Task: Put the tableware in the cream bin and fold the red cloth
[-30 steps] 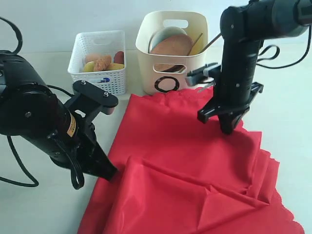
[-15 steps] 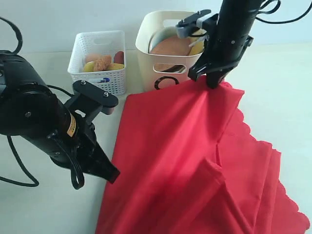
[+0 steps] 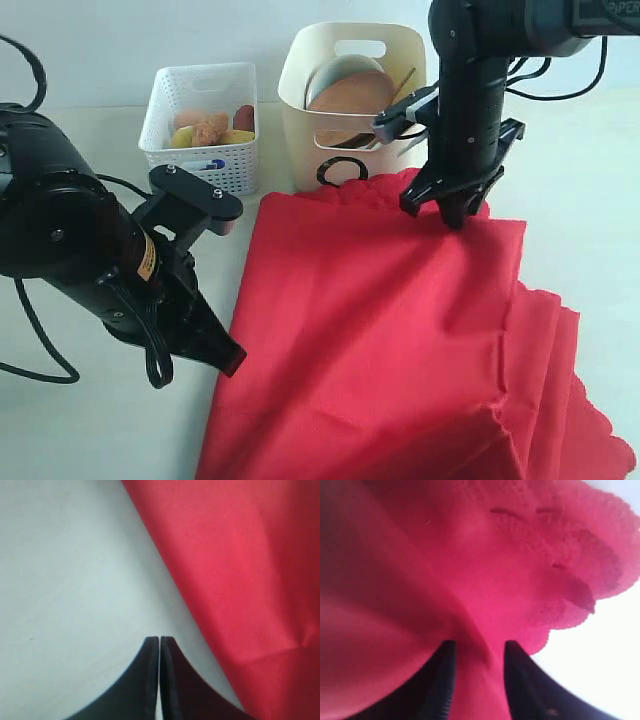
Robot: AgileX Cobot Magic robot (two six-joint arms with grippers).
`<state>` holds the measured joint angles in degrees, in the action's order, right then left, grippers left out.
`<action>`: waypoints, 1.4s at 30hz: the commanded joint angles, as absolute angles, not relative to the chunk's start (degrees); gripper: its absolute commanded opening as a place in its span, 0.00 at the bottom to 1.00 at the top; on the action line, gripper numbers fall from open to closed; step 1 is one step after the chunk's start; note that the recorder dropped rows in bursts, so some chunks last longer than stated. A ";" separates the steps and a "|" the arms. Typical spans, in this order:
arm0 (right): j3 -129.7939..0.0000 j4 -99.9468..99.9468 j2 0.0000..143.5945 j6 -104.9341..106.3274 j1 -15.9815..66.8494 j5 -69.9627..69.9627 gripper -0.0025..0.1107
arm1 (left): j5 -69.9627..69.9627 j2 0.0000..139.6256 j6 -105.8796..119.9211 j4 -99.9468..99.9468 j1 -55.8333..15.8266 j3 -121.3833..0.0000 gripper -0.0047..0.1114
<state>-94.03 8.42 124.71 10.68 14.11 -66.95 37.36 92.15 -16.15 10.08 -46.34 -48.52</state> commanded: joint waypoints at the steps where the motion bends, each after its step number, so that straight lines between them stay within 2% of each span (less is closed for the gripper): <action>1: -94.99 9.41 124.70 5.46 14.00 -65.33 0.56 | 36.98 91.61 -16.06 10.08 -46.26 -48.18 0.06; 3: -96.12 9.41 124.10 5.46 14.00 -66.62 0.65 | 36.98 91.61 -16.06 10.08 -46.26 -48.18 0.06; 6: -98.54 8.18 121.94 5.29 14.00 -69.89 0.67 | 36.94 91.61 -16.06 10.08 -46.26 -48.18 0.06; 12: -100.28 4.29 114.70 4.88 14.00 -69.96 0.64 | 36.73 91.61 -15.78 10.08 -46.26 -48.18 0.06; 17: -99.01 -3.79 108.19 4.88 14.00 -69.96 0.51 | 36.84 91.61 -15.67 10.08 -46.26 -48.18 0.06; 19: -94.64 -3.94 107.24 4.85 14.00 -69.96 0.45 | 36.84 91.61 -15.56 10.08 -46.26 -48.18 0.06; 23: -78.82 3.95 108.58 -2.29 14.00 -69.96 0.44 | 36.84 91.61 -15.56 10.08 -46.26 -48.18 0.06; 26: -72.54 8.74 110.12 -2.98 13.88 -69.96 0.44 | 36.84 91.61 -15.58 9.97 -46.26 -48.18 0.06; 31: -70.10 -1.67 110.43 2.35 8.44 -63.46 0.44 | 36.73 91.61 -15.42 9.85 -46.26 -47.77 0.06; 34: -67.95 -9.13 110.37 7.55 2.09 -61.59 0.44 | 36.58 91.61 -15.42 9.85 -46.26 -47.75 0.06; 39: -62.91 -10.50 110.37 9.85 -6.71 -56.51 0.44 | 36.58 91.61 -15.42 9.85 -46.26 -47.75 0.06; 42: -61.46 -13.66 111.08 12.36 -9.20 -53.80 0.44 | 36.51 91.61 -15.17 9.85 -46.26 -47.75 0.06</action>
